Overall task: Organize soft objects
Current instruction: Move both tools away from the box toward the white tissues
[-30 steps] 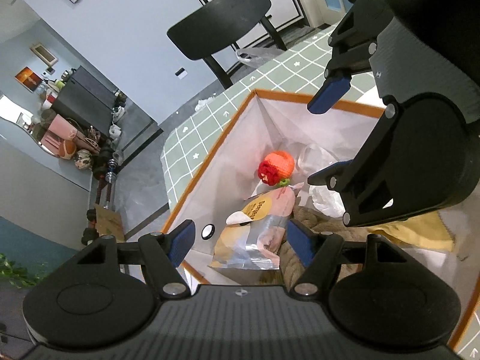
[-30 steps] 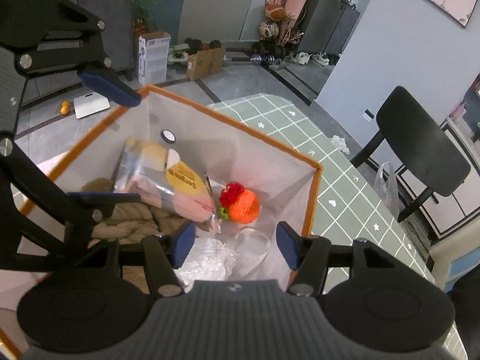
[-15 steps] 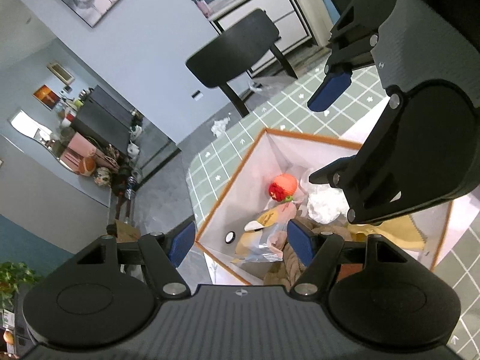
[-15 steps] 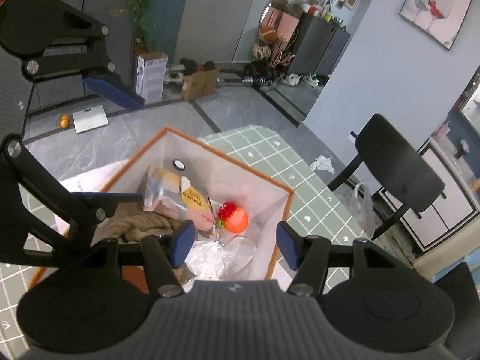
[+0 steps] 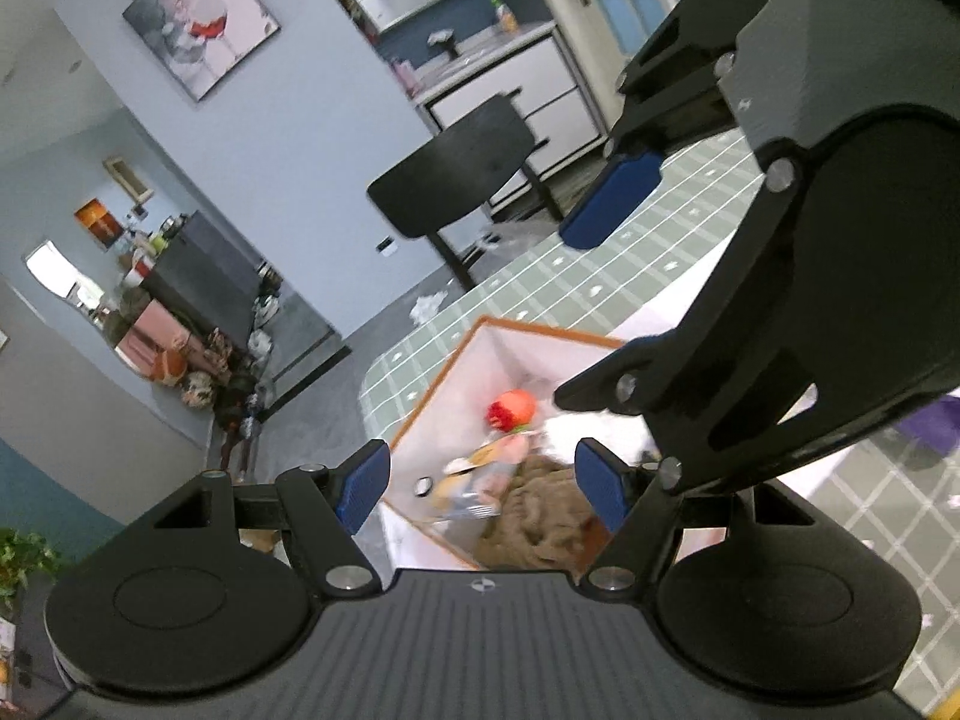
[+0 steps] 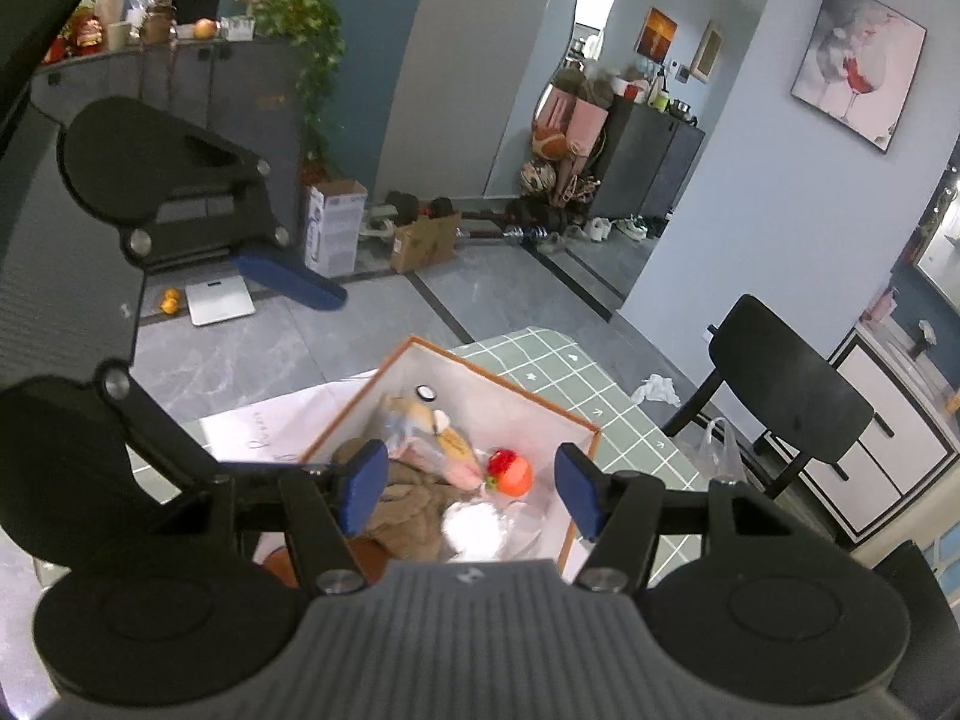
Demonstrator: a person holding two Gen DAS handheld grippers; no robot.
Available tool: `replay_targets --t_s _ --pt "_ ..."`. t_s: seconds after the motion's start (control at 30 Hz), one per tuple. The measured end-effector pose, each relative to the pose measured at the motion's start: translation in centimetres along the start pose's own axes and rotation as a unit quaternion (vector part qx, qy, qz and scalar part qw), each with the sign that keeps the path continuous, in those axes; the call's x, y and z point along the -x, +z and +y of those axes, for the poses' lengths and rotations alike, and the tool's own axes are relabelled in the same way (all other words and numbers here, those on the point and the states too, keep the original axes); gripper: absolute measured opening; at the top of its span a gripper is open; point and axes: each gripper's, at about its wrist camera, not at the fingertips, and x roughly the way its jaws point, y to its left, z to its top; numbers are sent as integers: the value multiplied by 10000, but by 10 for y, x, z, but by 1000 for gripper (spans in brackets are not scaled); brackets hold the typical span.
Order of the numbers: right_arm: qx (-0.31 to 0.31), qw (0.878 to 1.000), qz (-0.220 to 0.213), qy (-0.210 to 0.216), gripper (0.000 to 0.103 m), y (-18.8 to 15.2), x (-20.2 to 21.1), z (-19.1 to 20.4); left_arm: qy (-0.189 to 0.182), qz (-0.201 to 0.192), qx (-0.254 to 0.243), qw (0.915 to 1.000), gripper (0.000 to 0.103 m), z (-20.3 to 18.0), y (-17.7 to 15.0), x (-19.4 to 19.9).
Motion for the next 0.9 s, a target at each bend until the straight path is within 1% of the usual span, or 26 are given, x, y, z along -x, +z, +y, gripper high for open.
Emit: replay_targets --t_s 0.17,0.33,0.4,0.43,0.5,0.57,0.63,0.7,0.8,0.9 --pt "-157 9998 -18 140 63 -29 29 14 -292 -212 -130 9993 85 -35 -16 15" --pt "-253 9990 81 368 63 -73 49 24 -626 -226 -434 9968 85 -72 -37 19" --pt "-271 9986 133 429 63 -93 57 27 -643 -246 -641 9956 85 -89 -46 19" --pt "-268 9986 169 432 63 -103 60 29 -714 -267 -689 9947 86 -98 -52 19" --pt "-261 9983 255 457 63 -125 66 32 -1005 -214 -737 9920 86 -115 -63 16" --pt "-322 9974 345 546 64 -149 74 33 -1196 -128 -956 9881 86 -133 -71 10" --pt "-413 9962 453 618 64 -176 81 33 -1175 -97 -1255 9851 86 -151 -78 4" --pt "-521 9950 558 647 65 -199 84 31 -1186 -23 -1415 9828 86 -163 -81 -5" --pt "-645 9929 764 643 66 -237 91 27 -1308 74 -1506 9799 86 -176 -80 -20" --pt "-770 9905 968 606 66 -268 97 22 -1354 125 -1508 9792 86 -185 -78 -33"
